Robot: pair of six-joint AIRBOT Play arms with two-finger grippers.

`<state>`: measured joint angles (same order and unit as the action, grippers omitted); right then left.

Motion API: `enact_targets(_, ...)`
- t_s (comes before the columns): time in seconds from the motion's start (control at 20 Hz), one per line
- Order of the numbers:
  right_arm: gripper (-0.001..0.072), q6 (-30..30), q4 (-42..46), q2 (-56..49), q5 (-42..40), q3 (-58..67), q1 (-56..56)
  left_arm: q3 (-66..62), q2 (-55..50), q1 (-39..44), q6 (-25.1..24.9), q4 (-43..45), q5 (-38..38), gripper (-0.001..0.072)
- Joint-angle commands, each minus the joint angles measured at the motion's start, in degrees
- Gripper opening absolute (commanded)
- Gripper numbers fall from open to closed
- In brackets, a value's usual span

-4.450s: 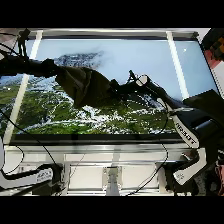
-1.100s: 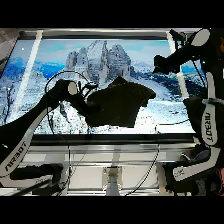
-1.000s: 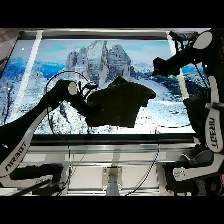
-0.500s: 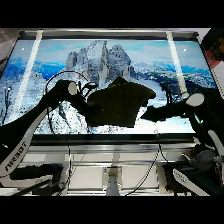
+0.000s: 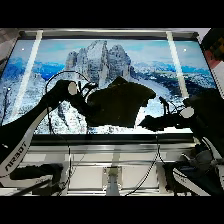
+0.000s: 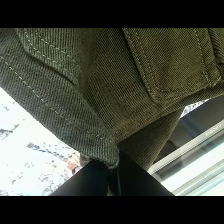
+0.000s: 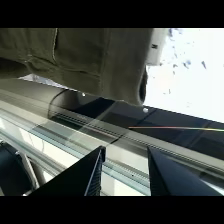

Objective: Fold the clothes and pants, and hang the long-sleeved shirts on hangers.

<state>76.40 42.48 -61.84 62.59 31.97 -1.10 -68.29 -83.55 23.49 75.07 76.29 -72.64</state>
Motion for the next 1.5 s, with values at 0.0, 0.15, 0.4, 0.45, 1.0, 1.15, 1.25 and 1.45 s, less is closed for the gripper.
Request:
enact_targets(0.0, 0.0312, -7.2, -7.8, -4.9, -2.6, -0.3, 0.0, 0.0, 0.0, 0.0, 1.1, 0.0, 0.0, 0.0035)
enact_targets(0.15, 0.0311, -10.1, -8.8, -8.7, -3.9, -0.3, 0.0, 0.0, 0.0, 0.0, 1.5, 0.0, 0.0, 0.0035)
enact_targets(0.4, 0.0312, -11.7, -10.0, -12.4, -5.2, 1.5, 0.0, 0.0, 0.0, 0.0, 1.5, 0.0, 0.0, 0.0035)
enact_targets(0.45, 0.0311, -11.8, -10.2, -13.3, -5.2, 2.3, 0.0, 0.0, 0.0, 0.0, 1.5, 0.0, 0.0, 0.0035)
enact_targets(1.0, 0.0033, -12.0, -14.0, -18.3, -6.5, 5.0, -8.8, 0.0, 0.0, 0.0, 1.5, 0.0, 0.0, 0.0025)
enact_targets(1.15, 0.0027, -12.6, -17.8, -14.5, -2.3, 5.0, -8.9, 0.0, 0.6, 0.0, 4.3, 0.0, 2.4, 0.0024)
enact_targets(1.25, 0.0027, -9.1, -18.4, -6.3, -2.0, 5.0, -7.5, -0.4, 3.7, -0.2, 4.6, 0.0, 7.2, 0.0024)
enact_targets(1.45, 0.0027, -0.6, -17.5, 8.5, -2.1, 7.9, 1.4, -0.9, 16.0, -1.4, 6.6, 0.0, 25.7, 0.0024)
